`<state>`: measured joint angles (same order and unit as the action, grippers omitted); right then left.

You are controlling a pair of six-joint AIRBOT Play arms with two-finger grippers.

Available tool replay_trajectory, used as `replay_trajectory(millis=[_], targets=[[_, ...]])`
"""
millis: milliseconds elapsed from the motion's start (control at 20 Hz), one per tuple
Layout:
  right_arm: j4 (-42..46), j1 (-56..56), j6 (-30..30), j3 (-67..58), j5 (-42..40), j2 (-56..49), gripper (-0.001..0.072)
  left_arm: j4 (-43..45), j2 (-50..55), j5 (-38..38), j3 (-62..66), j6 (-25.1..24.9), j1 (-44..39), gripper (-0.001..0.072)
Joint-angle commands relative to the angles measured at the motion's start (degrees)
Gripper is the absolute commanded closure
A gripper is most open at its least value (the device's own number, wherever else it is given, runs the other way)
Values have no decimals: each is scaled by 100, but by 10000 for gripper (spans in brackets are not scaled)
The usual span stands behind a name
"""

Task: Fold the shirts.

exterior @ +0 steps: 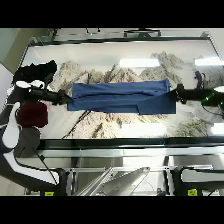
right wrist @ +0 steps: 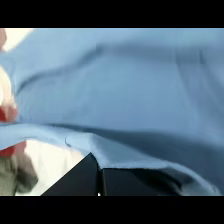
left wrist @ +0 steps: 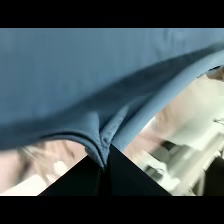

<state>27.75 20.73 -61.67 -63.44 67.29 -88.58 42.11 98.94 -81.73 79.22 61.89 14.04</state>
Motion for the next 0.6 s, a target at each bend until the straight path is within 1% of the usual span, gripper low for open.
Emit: replay_trajectory(millis=[0,100,200,300,350,400,450,500,550], targets=[[-105,-304,44,-1137,-431,-984,688,-11,846,278,1102,24,-221,675],[-105,-308,44,-1639,-566,-1390,686,-7,1340,254,1652,79,-236,675],[-105,-304,308,-2011,-586,-1705,682,-9,1801,149,2131,166,-236,675],[-103,-308,619,-2111,-684,-1864,679,-13,2205,87,2538,212,-238,686],[-98,-308,699,-2111,-785,-1915,587,-11,2398,81,2743,245,-249,682],[-96,-302,758,-2111,-890,-1954,458,-9,2546,79,2927,326,-247,673],[-74,-278,868,-2111,-962,-1965,451,-4,2671,63,3123,479,-238,470],[-7,-238,949,-2120,-1014,-1950,451,44,2745,2,3316,647,-181,417],[131,-155,938,-2168,-1025,-1928,435,42,2754,-76,3458,678,-96,418]])
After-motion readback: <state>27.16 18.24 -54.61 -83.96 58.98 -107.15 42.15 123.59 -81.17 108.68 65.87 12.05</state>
